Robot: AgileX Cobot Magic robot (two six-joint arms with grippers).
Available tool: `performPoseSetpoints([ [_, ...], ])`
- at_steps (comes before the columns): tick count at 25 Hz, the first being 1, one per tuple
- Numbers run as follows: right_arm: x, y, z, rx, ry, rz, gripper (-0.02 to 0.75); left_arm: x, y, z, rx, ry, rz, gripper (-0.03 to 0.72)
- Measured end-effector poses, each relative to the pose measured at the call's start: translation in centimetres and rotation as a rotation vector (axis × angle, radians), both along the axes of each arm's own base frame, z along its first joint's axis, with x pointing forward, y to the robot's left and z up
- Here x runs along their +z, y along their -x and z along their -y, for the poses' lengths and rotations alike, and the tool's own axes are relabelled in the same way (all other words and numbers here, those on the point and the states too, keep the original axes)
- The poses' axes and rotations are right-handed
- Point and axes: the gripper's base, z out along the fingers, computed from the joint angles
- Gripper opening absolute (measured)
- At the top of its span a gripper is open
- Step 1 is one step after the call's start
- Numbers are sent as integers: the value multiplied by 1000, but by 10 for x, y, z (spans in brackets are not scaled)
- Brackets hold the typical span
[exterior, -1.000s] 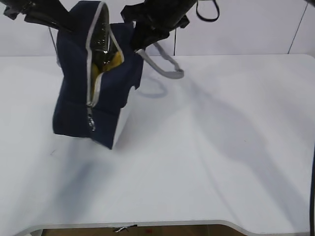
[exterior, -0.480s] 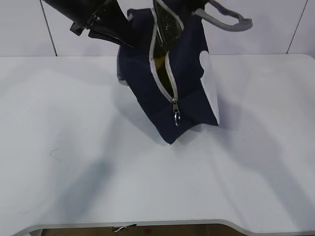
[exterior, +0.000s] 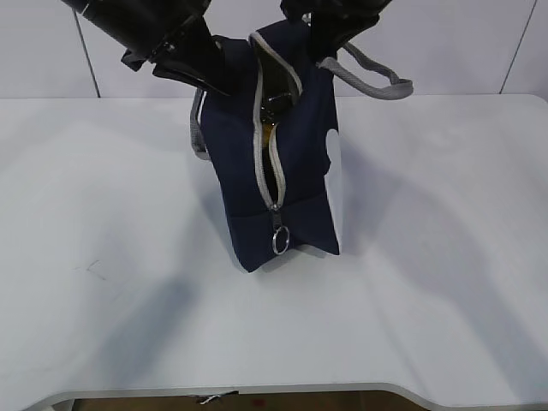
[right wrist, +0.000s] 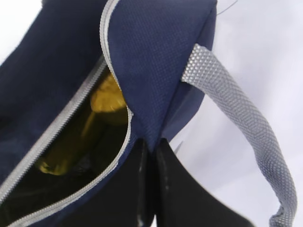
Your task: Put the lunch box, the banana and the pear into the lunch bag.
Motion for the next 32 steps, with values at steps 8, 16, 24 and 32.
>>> performPoseSetpoints([
  [8,-12,-8,-5,-16,-19,-17,34,0,0,0,0,-3,1,38],
  [16,-12,-8,-5,-21,-25,-18,301,2,0,2,2,29,-7,295],
  [24,22,9,3,-31,-62,49,396,9,0,3,11,124,-40,538],
  [32,64,37,16,-37,-84,143,397,29,-10,-18,62,150,21,544],
])
